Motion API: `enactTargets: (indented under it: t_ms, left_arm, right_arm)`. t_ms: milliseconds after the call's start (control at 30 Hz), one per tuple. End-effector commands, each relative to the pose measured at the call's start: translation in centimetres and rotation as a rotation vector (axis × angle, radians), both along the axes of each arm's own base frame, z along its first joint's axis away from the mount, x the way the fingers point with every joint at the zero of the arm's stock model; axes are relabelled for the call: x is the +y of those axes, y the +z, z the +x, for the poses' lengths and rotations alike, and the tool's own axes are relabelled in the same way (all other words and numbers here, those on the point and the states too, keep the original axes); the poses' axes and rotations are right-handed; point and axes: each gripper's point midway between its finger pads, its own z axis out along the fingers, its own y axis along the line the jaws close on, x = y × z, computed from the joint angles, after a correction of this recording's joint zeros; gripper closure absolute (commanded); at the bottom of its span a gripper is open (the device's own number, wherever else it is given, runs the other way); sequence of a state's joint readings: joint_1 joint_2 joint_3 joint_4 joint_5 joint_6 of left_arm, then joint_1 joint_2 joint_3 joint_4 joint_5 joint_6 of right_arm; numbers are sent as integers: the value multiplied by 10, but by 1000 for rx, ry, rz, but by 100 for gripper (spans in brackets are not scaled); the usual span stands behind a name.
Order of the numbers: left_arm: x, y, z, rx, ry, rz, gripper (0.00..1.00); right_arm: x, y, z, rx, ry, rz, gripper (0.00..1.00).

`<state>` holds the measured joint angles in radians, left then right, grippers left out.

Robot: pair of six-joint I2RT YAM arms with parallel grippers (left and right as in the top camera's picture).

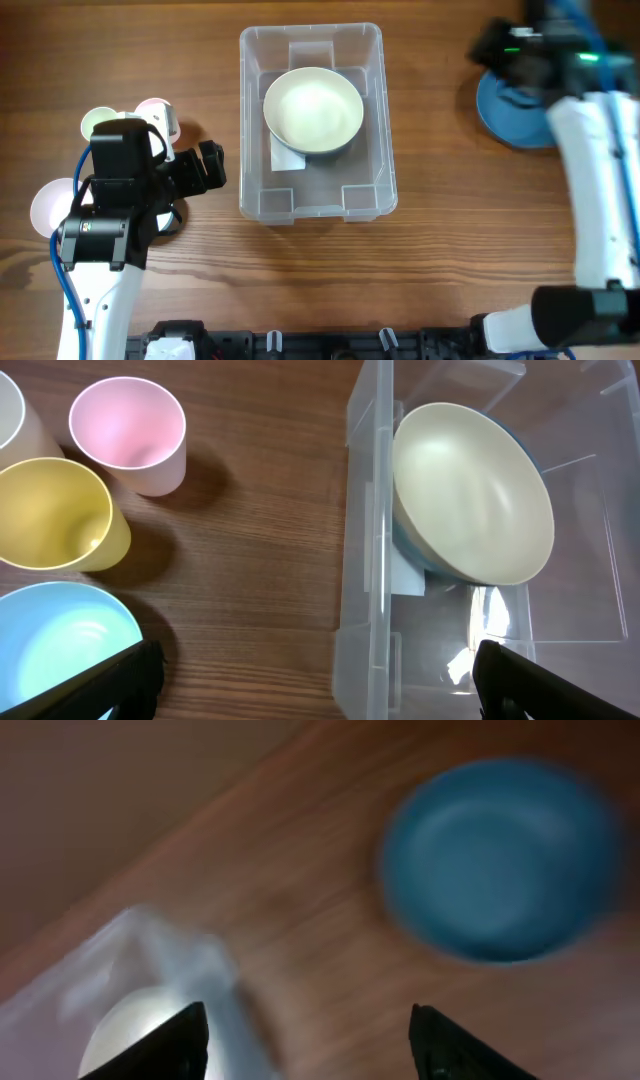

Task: Pack container
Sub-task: 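Move the right gripper to the lower teal bowl and grasp its rim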

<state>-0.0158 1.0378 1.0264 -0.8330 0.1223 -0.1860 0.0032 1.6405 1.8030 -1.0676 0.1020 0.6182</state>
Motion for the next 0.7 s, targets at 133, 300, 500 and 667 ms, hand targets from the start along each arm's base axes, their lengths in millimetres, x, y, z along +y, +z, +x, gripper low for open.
enactTargets:
  t_ms: [133, 300, 500, 667]
  left_arm:
    - [-2, 7, 2, -15, -2, -15, 0]
    - [-2, 7, 2, -15, -2, -15, 0]
    - [-2, 7, 2, -15, -2, -15, 0]
    - [-2, 7, 2, -17, -2, -15, 0]
  right_arm:
    - [-127, -71, -48, 207, -372, 124, 29]
    - [-154, -152, -70, 367, -459, 179, 29]
    - [-150, -222, -65, 434, -446, 237, 30]
    - [-149, -254, -58, 470, -441, 264, 33]
